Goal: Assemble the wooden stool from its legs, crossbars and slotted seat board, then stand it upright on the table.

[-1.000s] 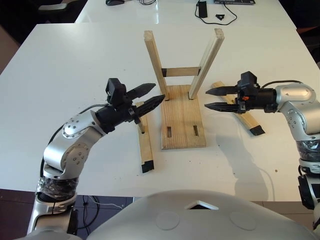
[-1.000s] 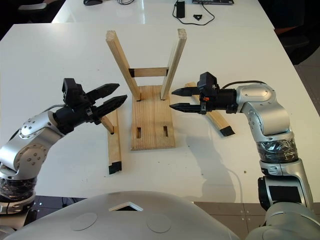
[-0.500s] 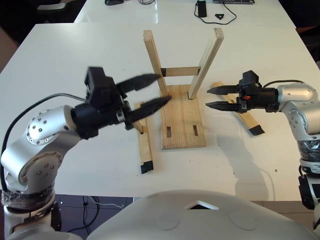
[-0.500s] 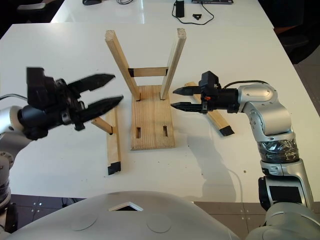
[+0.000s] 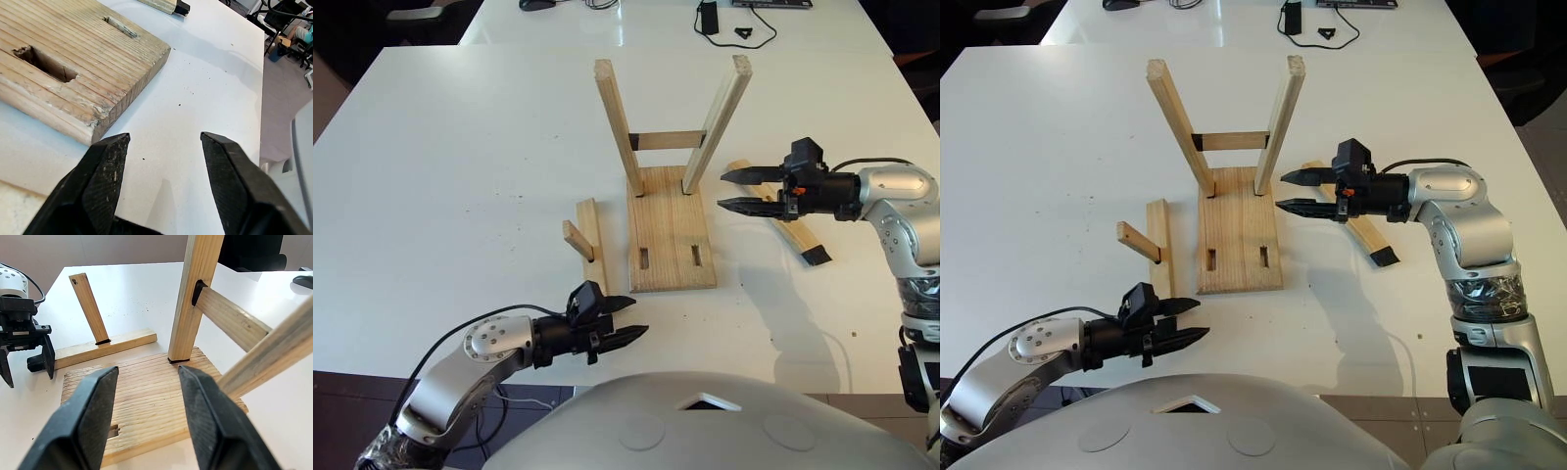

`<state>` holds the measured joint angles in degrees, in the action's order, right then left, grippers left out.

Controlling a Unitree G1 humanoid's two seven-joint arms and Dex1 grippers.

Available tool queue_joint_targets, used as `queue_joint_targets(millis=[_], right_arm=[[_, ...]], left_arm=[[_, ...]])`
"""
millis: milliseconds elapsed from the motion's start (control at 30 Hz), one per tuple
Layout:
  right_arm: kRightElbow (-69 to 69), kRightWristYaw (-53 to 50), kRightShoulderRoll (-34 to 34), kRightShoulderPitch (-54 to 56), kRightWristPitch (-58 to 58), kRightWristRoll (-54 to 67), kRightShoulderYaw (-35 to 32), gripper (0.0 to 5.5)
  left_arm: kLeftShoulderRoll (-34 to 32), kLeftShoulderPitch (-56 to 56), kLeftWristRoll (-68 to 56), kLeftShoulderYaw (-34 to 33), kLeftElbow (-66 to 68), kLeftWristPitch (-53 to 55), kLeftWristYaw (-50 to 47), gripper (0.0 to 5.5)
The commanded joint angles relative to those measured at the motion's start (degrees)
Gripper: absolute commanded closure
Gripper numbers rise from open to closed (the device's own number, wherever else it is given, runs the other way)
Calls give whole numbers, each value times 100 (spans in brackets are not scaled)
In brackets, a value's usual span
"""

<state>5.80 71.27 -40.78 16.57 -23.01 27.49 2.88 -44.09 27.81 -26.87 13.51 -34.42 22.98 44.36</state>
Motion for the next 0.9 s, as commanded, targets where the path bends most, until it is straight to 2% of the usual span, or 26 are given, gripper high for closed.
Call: queue_joint_targets(millis=[33,267,367,467,633,733,900], right_arm=[[122,-72,-28,-81,1,-1,-40,325],[245,-187,-32,-252,8,8,-85,325],[282,-207,-72,-329,17,13,-132,325],[365,-252,-109,-461,8,27,-223,325],[470,-298,-150,-653,7,20,-302,325],[506,-300,-195,-734,-6,30,-384,325],[439,-289,-222,-699,2,3,-370,325]], left_arm=[[-498,241,486,-446,119,-264,130,282],[-863,489,739,-1477,147,-531,261,282],[-864,470,585,-2184,-15,-267,176,282],[-846,525,433,-2621,-246,109,145,282],[-550,522,386,-2777,-378,1081,-380,282],[-72,382,-84,-2810,-746,1901,-904,282],[418,-69,145,-2293,-982,2691,-1886,209]])
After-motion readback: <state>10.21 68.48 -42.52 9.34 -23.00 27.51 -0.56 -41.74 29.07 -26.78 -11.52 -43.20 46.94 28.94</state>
